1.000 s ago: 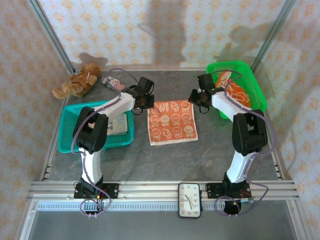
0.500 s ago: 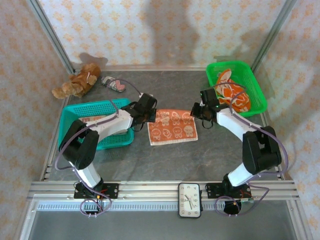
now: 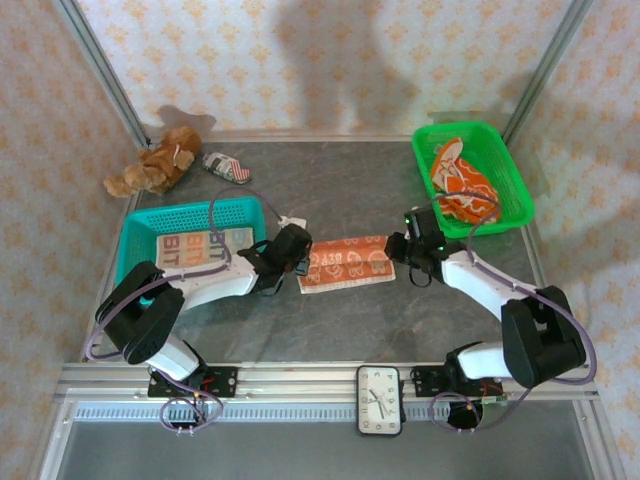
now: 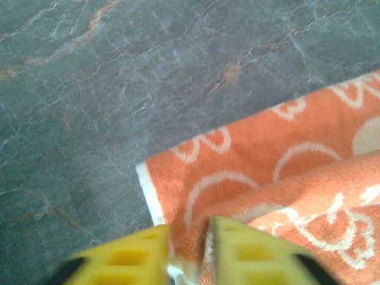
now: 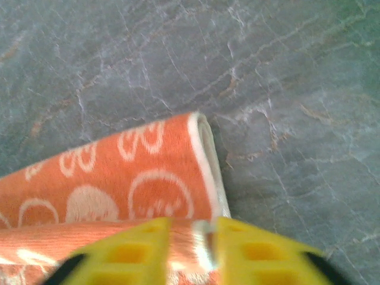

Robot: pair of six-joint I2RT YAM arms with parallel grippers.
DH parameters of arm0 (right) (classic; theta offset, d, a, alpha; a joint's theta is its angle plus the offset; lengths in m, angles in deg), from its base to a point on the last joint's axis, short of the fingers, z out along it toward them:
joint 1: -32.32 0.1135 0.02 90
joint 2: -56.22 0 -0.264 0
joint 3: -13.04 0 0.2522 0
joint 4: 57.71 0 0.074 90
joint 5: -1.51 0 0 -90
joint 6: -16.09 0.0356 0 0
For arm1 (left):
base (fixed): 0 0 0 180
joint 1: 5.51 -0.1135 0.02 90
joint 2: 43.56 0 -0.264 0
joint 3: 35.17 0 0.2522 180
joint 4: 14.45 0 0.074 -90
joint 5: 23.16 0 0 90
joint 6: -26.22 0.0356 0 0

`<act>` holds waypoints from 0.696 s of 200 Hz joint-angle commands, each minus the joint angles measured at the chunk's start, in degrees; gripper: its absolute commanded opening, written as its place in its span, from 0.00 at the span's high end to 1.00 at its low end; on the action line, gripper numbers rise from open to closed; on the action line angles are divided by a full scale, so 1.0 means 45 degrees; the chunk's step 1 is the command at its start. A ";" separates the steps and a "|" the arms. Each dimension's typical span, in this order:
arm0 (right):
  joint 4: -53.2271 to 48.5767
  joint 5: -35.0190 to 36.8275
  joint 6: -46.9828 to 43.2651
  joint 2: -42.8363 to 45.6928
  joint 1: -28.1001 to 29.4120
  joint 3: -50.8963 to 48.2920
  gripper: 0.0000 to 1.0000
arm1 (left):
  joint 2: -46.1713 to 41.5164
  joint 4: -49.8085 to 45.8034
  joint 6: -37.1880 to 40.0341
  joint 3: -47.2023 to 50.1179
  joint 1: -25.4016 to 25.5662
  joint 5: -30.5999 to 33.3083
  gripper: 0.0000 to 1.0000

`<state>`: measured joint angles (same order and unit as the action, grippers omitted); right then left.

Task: Fold and stack the towels

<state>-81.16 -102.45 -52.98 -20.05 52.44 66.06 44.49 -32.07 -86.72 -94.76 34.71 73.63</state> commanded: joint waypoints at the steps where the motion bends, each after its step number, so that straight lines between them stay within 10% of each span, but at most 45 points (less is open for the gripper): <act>1: 0.0259 0.0715 0.0158 0.0616 0.0118 -0.0185 0.47 | -0.0566 0.0612 -0.0433 0.0247 0.0249 0.0596 0.37; 60: -0.1893 0.0480 0.0104 0.0385 0.0110 0.1197 0.47 | -0.0820 -0.1975 -0.1607 -0.1285 0.0691 0.0301 0.34; 139: -0.3119 -0.0782 -0.0025 -0.1521 0.0104 0.2072 0.56 | 0.0807 -0.4918 -0.4987 -0.2219 0.0622 0.0050 0.63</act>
<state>-91.74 -103.93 -52.74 -24.51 52.66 72.99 46.48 -48.22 -103.33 -104.20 37.73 73.67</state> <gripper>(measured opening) 0.452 0.398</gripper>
